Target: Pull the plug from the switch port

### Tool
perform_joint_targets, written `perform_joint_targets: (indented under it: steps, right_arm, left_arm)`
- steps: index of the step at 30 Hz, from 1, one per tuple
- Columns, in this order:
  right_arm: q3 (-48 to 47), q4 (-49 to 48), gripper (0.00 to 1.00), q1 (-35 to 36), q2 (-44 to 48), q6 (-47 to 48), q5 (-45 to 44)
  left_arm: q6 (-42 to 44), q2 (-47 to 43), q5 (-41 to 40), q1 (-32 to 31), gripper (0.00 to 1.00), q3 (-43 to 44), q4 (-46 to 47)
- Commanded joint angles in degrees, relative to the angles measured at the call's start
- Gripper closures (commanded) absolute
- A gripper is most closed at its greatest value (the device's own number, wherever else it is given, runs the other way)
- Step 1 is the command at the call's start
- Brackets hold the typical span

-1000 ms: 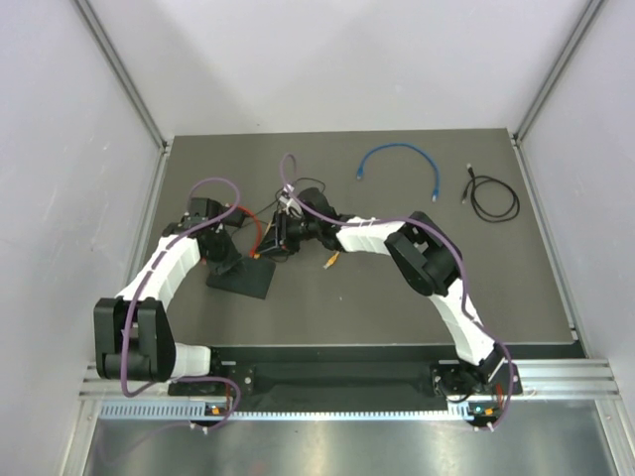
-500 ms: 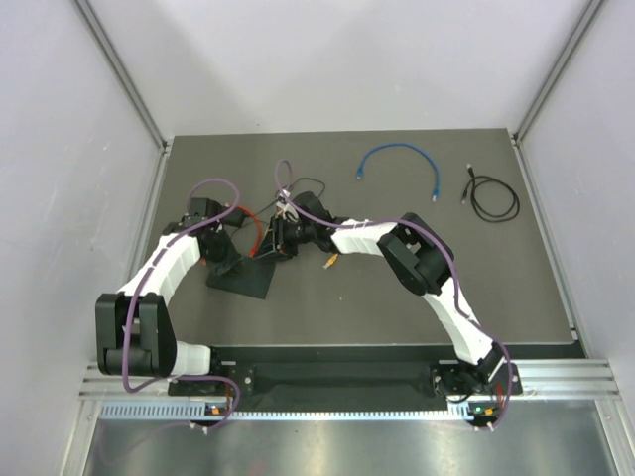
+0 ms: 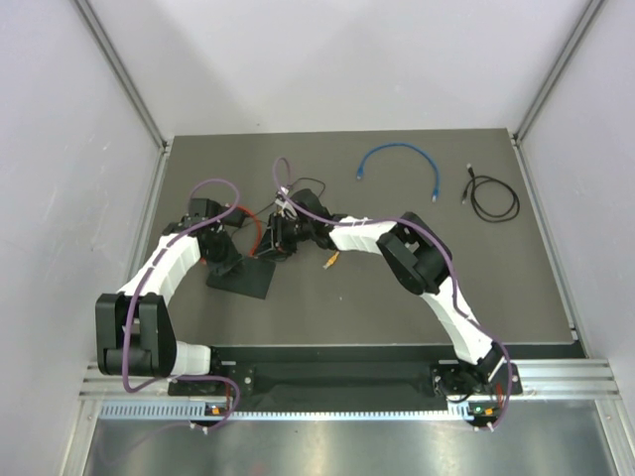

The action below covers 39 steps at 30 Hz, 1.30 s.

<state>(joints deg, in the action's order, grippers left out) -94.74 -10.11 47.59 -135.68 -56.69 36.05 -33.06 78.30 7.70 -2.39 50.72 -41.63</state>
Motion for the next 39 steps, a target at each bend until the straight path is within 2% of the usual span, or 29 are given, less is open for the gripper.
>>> perform_joint_targets:
  steps: [1,9,18,24,29,39]
  right_arm:
    - [-3.1,0.9,0.65,-0.2,-1.9,2.6,-1.1]
    - [-6.2,5.4,0.66,-0.8,-4.2,5.2,-0.4]
    - [-5.0,3.3,0.66,-0.7,-5.0,3.9,-0.2]
    - [-2.9,-5.0,0.66,-0.7,-6.5,-3.2,1.4]
    - [-2.2,-7.5,0.66,-0.7,-7.7,-7.4,1.3]
    - [4.1,-18.4,0.73,-1.8,-7.7,-16.7,0.9]
  left_arm:
    - [0.3,-0.5,0.5,0.3,0.73,-0.5,0.1]
    - [0.5,-0.3,0.9,0.3,0.73,-1.0,0.2]
    - [0.7,1.0,1.3,0.3,0.73,-1.5,0.8]
    - [0.5,1.4,1.5,0.3,0.73,-1.4,1.1]
    - [0.6,1.8,1.5,0.3,0.73,-1.3,1.3]
    - [0.7,1.8,1.8,0.4,0.73,-1.5,1.2]
